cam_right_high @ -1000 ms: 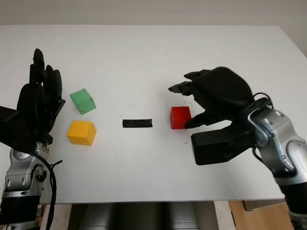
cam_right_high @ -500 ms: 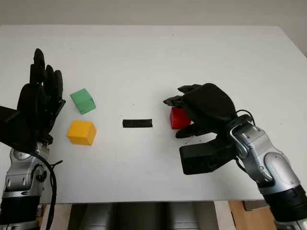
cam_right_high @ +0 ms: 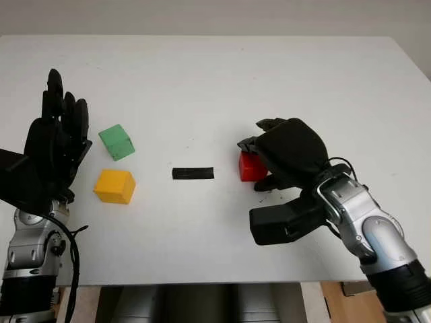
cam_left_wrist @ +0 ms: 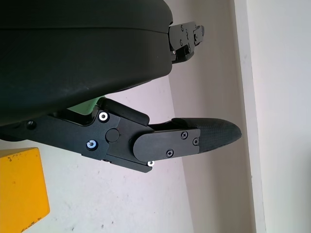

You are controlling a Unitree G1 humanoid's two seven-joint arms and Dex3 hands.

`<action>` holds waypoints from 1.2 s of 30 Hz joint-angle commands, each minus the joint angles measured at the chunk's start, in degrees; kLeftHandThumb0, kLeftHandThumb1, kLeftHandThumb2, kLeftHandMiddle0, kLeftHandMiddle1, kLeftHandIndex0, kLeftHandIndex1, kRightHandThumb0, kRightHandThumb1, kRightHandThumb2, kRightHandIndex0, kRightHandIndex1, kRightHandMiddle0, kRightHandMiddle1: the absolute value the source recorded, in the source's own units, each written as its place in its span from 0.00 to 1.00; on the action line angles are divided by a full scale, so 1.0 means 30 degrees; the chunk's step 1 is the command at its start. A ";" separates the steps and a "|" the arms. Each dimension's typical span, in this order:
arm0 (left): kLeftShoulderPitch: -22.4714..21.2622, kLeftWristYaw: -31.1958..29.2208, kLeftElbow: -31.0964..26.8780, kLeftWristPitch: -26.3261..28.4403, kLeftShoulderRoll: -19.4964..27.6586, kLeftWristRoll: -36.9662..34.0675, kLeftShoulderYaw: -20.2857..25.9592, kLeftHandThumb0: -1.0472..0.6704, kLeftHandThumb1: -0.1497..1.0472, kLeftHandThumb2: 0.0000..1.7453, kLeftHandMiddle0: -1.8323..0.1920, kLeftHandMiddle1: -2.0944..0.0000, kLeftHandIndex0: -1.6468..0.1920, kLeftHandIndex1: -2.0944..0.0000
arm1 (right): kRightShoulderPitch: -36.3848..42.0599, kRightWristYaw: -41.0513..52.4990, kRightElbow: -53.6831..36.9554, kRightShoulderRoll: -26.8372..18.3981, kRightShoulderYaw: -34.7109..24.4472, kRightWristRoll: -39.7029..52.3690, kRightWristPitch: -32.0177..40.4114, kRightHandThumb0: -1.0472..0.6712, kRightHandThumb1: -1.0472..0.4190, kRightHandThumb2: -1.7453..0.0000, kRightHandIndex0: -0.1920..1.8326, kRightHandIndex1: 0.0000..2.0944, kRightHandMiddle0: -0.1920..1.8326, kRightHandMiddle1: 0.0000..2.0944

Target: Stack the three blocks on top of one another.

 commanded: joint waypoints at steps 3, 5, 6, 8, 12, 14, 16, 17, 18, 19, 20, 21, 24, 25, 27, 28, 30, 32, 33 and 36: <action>0.0137 -0.0032 -0.0264 -0.0073 0.0019 0.0005 0.0000 0.21 1.00 0.29 0.99 0.97 0.99 0.97 | -0.0228 -0.0731 0.0352 -0.0077 0.0022 -0.0269 -0.0002 0.21 0.10 0.97 0.35 0.03 0.44 0.03; 0.0142 -0.0010 -0.0325 0.0054 0.0024 0.0024 -0.0013 0.21 1.00 0.29 0.99 0.97 0.99 0.97 | -0.0259 -0.0765 0.0417 -0.0091 0.0053 -0.0297 0.0018 0.20 0.10 0.97 0.36 0.03 0.45 0.03; 0.0146 -0.0013 -0.0341 0.0099 0.0047 0.0056 -0.0031 0.21 1.00 0.29 0.99 0.97 0.99 0.97 | -0.0251 -0.0669 0.0395 -0.0066 0.0035 -0.0221 0.0065 0.20 0.09 0.96 0.35 0.03 0.44 0.03; 0.0159 -0.0050 -0.0305 0.0054 0.0089 0.0100 -0.0048 0.21 1.00 0.29 0.99 0.97 0.99 0.98 | -0.0197 -0.0423 0.0398 0.0069 -0.0071 0.0232 0.0115 0.21 0.09 0.97 0.35 0.03 0.45 0.03; 0.0171 -0.0017 -0.0383 0.0120 0.0071 0.0155 -0.0073 0.21 1.00 0.29 0.99 0.97 0.98 0.97 | -0.0081 -0.0163 0.0288 0.0195 -0.0241 0.1225 -0.0005 0.25 0.10 0.97 0.35 0.03 0.48 0.05; 0.0152 -0.0050 -0.0410 0.0149 0.0084 0.0165 -0.0082 0.21 1.00 0.29 0.99 0.98 0.99 0.98 | -0.0037 -0.0423 0.0369 0.0219 -0.0258 0.1533 -0.0103 0.27 0.12 0.97 0.36 0.03 0.51 0.06; 0.0115 -0.0046 -0.0348 0.0052 0.0047 0.0135 -0.0043 0.21 1.00 0.29 0.99 0.98 0.99 0.98 | -0.0049 -0.0539 0.0456 0.0185 -0.0219 0.1780 -0.0212 0.28 0.12 0.97 0.36 0.03 0.52 0.06; 0.0099 -0.0023 -0.0331 0.0025 0.0021 0.0125 -0.0028 0.21 1.00 0.29 0.99 0.97 0.99 0.97 | -0.0062 -0.0557 0.0500 0.0171 -0.0209 0.1921 -0.0271 0.28 0.12 0.97 0.36 0.03 0.53 0.07; 0.0093 0.0013 -0.0347 0.0012 -0.0002 0.0131 -0.0023 0.21 1.00 0.29 0.99 0.97 0.99 0.97 | -0.0051 -0.0448 0.0557 0.0237 -0.0265 0.2327 -0.0338 0.28 0.12 0.97 0.36 0.03 0.53 0.07; 0.0090 0.0054 -0.0370 0.0019 -0.0041 0.0113 -0.0011 0.21 1.00 0.28 0.99 0.97 0.98 0.97 | -0.0039 -0.0346 0.0627 0.0290 -0.0313 0.2723 -0.0395 0.29 0.12 0.97 0.36 0.03 0.53 0.08; 0.0094 0.0076 -0.0388 0.0015 -0.0068 0.0088 -0.0001 0.21 1.00 0.28 0.99 0.97 0.98 0.97 | -0.0020 -0.0202 0.0647 0.0332 -0.0355 0.3078 -0.0389 0.31 0.12 0.97 0.36 0.03 0.54 0.08; 0.0099 0.0092 -0.0403 0.0013 -0.0087 0.0071 0.0003 0.21 1.00 0.28 0.99 0.97 0.98 0.97 | -0.0008 -0.0107 0.0657 0.0341 -0.0377 0.3321 -0.0383 0.32 0.12 0.97 0.36 0.03 0.52 0.13; 0.0109 0.0116 -0.0420 0.0043 -0.0064 0.0100 -0.0012 0.21 1.00 0.28 0.99 0.97 0.98 0.97 | 0.0087 -0.0055 0.0671 0.0311 -0.0458 0.3809 -0.0418 0.37 0.10 0.97 0.37 0.03 0.42 0.40; 0.0111 0.0108 -0.0418 0.0041 -0.0060 0.0086 -0.0009 0.21 1.00 0.27 0.99 0.97 0.98 0.97 | 0.0113 -0.0017 0.0657 0.0314 -0.0484 0.3953 -0.0400 0.40 0.09 0.97 0.37 0.03 0.40 0.46; 0.0119 0.0112 -0.0416 -0.0009 -0.0056 0.0110 -0.0023 0.21 1.00 0.27 0.99 0.97 0.98 0.97 | 0.0069 -0.0081 0.0671 0.0202 -0.0463 0.3943 -0.0439 0.42 0.08 0.97 0.37 0.03 0.37 0.54; 0.0131 0.0111 -0.0440 -0.0001 -0.0052 0.0128 -0.0039 0.21 1.00 0.27 0.99 0.98 0.98 0.97 | 0.0018 -0.0074 0.0680 0.0094 -0.0447 0.3886 -0.0489 0.42 0.07 0.97 0.37 0.03 0.36 0.55; 0.0155 0.0136 -0.0576 0.0180 -0.0060 0.0148 -0.0072 0.21 1.00 0.28 0.99 0.97 0.98 0.97 | -0.0137 -0.0074 0.0737 -0.0045 -0.0400 0.3641 -0.0485 0.43 0.08 0.97 0.38 0.03 0.35 0.55; 0.0172 0.0129 -0.0648 0.0342 -0.0058 0.0128 -0.0074 0.21 1.00 0.28 0.99 0.98 0.98 0.97 | -0.0421 -0.0105 0.0943 -0.0076 -0.0334 0.3417 -0.0472 0.42 0.08 0.97 0.38 0.03 0.36 0.54; 0.0176 0.0123 -0.0652 0.0375 -0.0056 0.0123 -0.0067 0.21 1.00 0.28 0.99 0.98 0.98 0.97 | -0.0528 -0.0113 0.1031 -0.0062 -0.0320 0.3369 -0.0479 0.41 0.08 0.97 0.38 0.03 0.36 0.54; 0.0195 0.0009 -0.0556 0.0272 -0.0003 0.0103 -0.0046 0.21 1.00 0.28 0.99 0.98 0.99 0.97 | -0.1481 0.1464 0.1380 0.0262 -0.0692 0.5073 -0.0200 0.41 0.08 0.97 0.38 0.03 0.34 0.56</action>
